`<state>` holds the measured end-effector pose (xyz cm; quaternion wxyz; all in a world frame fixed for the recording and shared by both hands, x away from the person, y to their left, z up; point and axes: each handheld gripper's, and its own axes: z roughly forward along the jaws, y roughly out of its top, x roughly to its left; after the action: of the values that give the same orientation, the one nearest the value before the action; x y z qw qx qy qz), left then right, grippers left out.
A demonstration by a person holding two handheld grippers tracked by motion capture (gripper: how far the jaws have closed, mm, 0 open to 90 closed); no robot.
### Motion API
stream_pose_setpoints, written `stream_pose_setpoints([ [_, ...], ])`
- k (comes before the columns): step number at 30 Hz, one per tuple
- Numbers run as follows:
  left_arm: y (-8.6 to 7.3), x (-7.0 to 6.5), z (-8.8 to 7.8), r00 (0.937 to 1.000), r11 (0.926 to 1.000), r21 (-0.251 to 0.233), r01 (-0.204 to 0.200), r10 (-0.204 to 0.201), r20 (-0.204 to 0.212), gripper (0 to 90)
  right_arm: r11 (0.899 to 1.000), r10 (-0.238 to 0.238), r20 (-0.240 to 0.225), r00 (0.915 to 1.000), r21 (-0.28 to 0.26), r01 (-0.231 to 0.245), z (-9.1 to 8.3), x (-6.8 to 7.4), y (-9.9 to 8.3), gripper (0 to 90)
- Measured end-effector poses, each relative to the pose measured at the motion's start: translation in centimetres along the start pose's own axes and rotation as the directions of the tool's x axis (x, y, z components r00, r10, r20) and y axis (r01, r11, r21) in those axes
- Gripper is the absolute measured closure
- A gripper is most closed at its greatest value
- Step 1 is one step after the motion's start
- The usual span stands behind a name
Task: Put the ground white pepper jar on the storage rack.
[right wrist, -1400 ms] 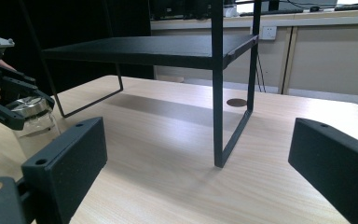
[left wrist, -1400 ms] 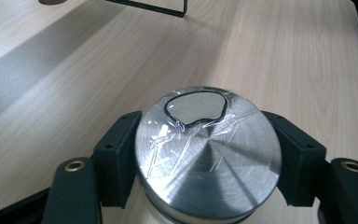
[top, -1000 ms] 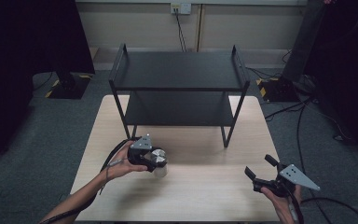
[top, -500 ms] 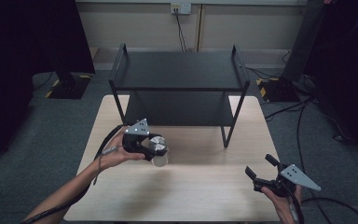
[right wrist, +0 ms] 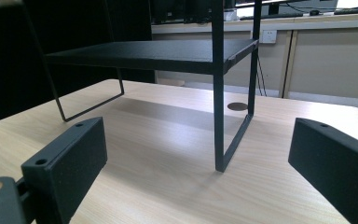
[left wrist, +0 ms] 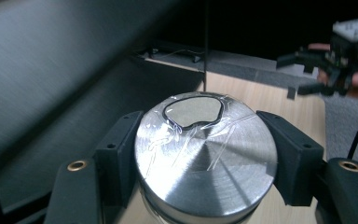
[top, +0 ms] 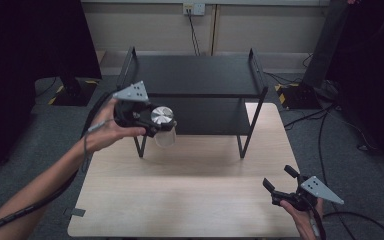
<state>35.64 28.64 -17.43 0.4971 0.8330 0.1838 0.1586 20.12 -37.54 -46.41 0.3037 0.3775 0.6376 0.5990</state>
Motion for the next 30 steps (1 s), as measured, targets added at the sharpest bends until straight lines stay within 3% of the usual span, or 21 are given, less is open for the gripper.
stream_pose_setpoints([
  [5, 3.3, -0.1, -1.7, 0.9991, 1.0, -0.001, -0.007, 0.007, -0.041, 34.5, 1.0, 0.003, -0.003, 1.0, 0.002, -0.003, 0.0, 0.0, -0.1, 3.9],
  [9, 5.5, 0.4, -2.8, 0.9975, 0.9996, -0.019, 0.022, -0.023, -0.066, 34.6, 1.0, 0.002, -0.005, 1.0, -0.001, -0.002, 0.0, 0.0, -0.1, 4.0],
  [11, 6.9, 0.8, -3.4, 0.9941, 0.9988, -0.032, 0.037, -0.04, -0.101, 34.6, 1.0, 0.003, -0.004, 1.0, -0.002, -0.003, -0.1, 0.0, 0.0, 4.0],
  [14, 7.8, 1.2, -3.6, 0.989, 0.9973, -0.044, 0.059, -0.065, -0.133, 34.6, 1.0, 0.004, -0.002, 1.0, -0.004, -0.004, -0.1, 0.0, -0.1, 3.9],
  [15, 8.4, 1.5, -3.5, 0.9791, 0.9946, -0.059, 0.085, -0.094, -0.18, 34.6, 1.0, 0.004, -0.002, 1.0, -0.004, -0.004, -0.1, -0.1, -0.1, 4.0],
  [16, 8.4, 1.5, -3.5, 0.9791, 0.9946, -0.059, 0.085, -0.094, -0.18, 34.6, 1.0, 0.004, -0.003, 1.0, -0.004, -0.004, -0.1, -0.1, -0.1, 4.0],
  [18, 9.3, 1.9, -2.8, 0.9587, 0.9923, -0.061, 0.108, -0.12, -0.258, 34.6, 1.0, 0.005, -0.002, 1.0, -0.004, -0.005, -0.1, -0.1, -0.1, 4.0],
  [21, 9.6, 2.7, -2.1, 0.9366, 0.9875, -0.085, 0.133, -0.153, -0.315, 34.6, 1.0, 0.008, -0.003, 1.0, -0.004, -0.008, -0.1, -0.1, -0.1, 4.0],
  [22, 9.6, 2.7, -2.1, 0.9366, 0.9875, -0.085, 0.133, -0.153, -0.315, 34.6, 1.0, 0.008, -0.003, 1.0, -0.005, -0.008, -0.1, -0.1, -0.1, 4.0],
  [24, 9.6, 3.5, -1.6, 0.9246, 0.9832, -0.104, 0.15, -0.177, -0.338, 34.6, 1.0, 0.007, -0.002, 1.0, -0.006, -0.007, -0.2, -0.1, -0.1, 4.0],
  [25, 9.9, 4.3, -1.1, 0.9065, 0.9797, -0.112, 0.166, -0.197, -0.374, 34.6, 1.0, 0.009, -0.003, 1.0, -0.008, -0.009, -0.2, -0.2, -0.1, 4.0],
  [26, 9.9, 4.3, -1.1, 0.9065, 0.9797, -0.112, 0.166, -0.197, -0.374, 34.6, 1.0, 0.009, -0.003, 1.0, -0.008, -0.009, -0.2, -0.2, -0.1, 4.0],
  [27, 9.9, 5.0, -0.6, 0.889, 0.9735, -0.135, 0.184, -0.224, -0.4, 34.6, 1.0, 0.01, -0.003, 1.0, -0.01, -0.01, -0.2, -0.2, -0.1, 4.0],
  [30, 9.8, 6.2, 0.2, 0.8677, 0.9652, -0.161, 0.206, -0.256, -0.426, 34.6, 1.0, 0.01, -0.003, 0.9999, -0.01, -0.01, -0.3, -0.2, -0.1, 4.0],
])
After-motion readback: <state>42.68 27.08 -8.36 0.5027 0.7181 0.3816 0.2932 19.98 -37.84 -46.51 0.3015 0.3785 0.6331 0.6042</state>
